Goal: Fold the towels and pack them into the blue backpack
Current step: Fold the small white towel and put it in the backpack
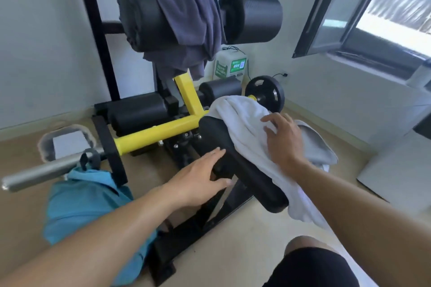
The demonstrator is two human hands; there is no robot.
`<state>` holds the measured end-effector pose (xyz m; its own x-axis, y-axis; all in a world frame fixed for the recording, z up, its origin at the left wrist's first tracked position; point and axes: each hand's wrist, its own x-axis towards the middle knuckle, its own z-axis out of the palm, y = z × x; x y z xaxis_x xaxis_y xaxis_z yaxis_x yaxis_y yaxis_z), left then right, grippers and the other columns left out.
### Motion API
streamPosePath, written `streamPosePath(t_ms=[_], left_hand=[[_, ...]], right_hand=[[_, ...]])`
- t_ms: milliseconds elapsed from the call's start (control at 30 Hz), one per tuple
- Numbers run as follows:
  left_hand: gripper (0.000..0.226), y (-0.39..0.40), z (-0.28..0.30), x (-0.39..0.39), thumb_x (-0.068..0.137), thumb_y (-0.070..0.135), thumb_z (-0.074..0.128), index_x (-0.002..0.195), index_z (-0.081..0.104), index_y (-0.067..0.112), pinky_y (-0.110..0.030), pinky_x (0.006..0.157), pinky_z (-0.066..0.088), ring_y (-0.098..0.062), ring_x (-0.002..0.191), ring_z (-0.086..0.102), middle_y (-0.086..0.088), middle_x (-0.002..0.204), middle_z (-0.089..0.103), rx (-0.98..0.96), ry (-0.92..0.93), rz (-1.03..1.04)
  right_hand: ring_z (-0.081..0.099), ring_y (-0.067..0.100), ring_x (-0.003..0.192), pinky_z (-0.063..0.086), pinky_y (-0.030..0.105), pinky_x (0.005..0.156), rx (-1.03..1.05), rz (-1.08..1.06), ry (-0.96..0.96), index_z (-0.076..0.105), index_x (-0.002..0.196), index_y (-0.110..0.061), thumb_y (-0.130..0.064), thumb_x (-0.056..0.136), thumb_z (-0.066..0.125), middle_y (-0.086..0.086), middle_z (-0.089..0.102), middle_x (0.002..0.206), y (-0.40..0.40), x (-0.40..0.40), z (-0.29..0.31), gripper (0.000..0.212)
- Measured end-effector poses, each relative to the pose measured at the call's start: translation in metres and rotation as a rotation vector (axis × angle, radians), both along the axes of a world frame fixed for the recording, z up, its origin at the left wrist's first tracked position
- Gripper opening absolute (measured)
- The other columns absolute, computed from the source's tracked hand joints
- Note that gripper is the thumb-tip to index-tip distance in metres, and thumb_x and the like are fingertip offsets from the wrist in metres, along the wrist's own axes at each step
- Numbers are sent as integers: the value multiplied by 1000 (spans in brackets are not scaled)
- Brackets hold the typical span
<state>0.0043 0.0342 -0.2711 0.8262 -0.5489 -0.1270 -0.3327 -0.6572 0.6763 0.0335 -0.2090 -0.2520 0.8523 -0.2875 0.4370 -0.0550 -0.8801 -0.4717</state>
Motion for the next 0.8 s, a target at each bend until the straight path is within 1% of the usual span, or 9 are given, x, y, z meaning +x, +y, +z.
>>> streamPosePath(t_ms=[100, 167, 267, 367, 433, 567, 633, 700, 800], left_hand=[[79, 29, 20, -7, 96, 48, 63, 160, 17, 40, -33, 125, 22, -5, 154, 17, 22, 168, 11, 27, -85, 71], [78, 46, 39, -12, 97, 47, 62, 160, 18, 40, -34, 124, 23, -6, 154, 20, 22, 167, 15, 8, -126, 122], [77, 64, 56, -19, 96, 44, 65, 160, 21, 40, -33, 121, 28, -9, 151, 28, 20, 165, 23, -89, -187, 193], [75, 78, 65, -23, 96, 42, 65, 158, 24, 41, -38, 124, 28, -7, 151, 29, 16, 163, 31, -259, -244, 289], [70, 88, 80, -21, 96, 47, 60, 157, 26, 44, -40, 125, 27, -2, 150, 28, 20, 162, 33, -432, -261, 331], [61, 109, 128, -28, 94, 58, 56, 151, 38, 46, -23, 117, 31, 6, 144, 35, 24, 156, 40, -686, -315, 252], [41, 122, 142, -32, 89, 47, 71, 129, 65, 39, -21, 95, 51, 0, 120, 63, 16, 130, 68, -706, -230, 154], [16, 134, 143, -34, 78, 31, 73, 91, 82, 27, -17, 65, 55, -6, 83, 74, 6, 93, 79, -806, -9, 119], [18, 149, 124, -22, 83, 24, 71, 94, 82, 16, -33, 76, 60, -23, 86, 74, -12, 99, 79, -782, 167, 177]], right_hand=[[63, 7, 81, 47, 21, 64, 552, -59, -89, 74, 89, -29, -7, 96, 64, -8, 70, 97, 6, 9, 48, 25], [65, -2, 81, 48, 16, 69, 654, 21, -147, 74, 77, -30, -1, 95, 62, -15, 72, 89, 13, 16, 81, 36], [66, -9, 83, 49, 14, 80, 633, 180, -201, 74, 76, -31, 5, 91, 57, -20, 74, 88, 33, 16, 127, 43], [65, -13, 78, 48, 10, 77, 547, 405, -197, 74, 83, -24, 5, 91, 61, -22, 72, 84, 62, 4, 172, 32], [65, -7, 79, 49, 12, 77, 489, 617, -111, 71, 86, -21, 6, 91, 64, -19, 72, 82, 86, -11, 198, 29], [65, 1, 82, 51, 15, 77, 583, 1048, 170, 66, 91, -17, 15, 92, 59, -13, 72, 84, 136, -43, 221, 33], [67, 4, 85, 54, 18, 79, 619, 1176, 290, 66, 97, -16, 16, 93, 57, -8, 73, 88, 157, -51, 214, 34], [68, 4, 91, 55, 20, 83, 603, 1185, 317, 66, 102, -15, 14, 92, 60, -7, 74, 95, 174, -51, 195, 32], [69, 6, 98, 55, 24, 89, 436, 1042, 287, 70, 105, -18, 1, 87, 75, -4, 74, 103, 188, -39, 152, 26]])
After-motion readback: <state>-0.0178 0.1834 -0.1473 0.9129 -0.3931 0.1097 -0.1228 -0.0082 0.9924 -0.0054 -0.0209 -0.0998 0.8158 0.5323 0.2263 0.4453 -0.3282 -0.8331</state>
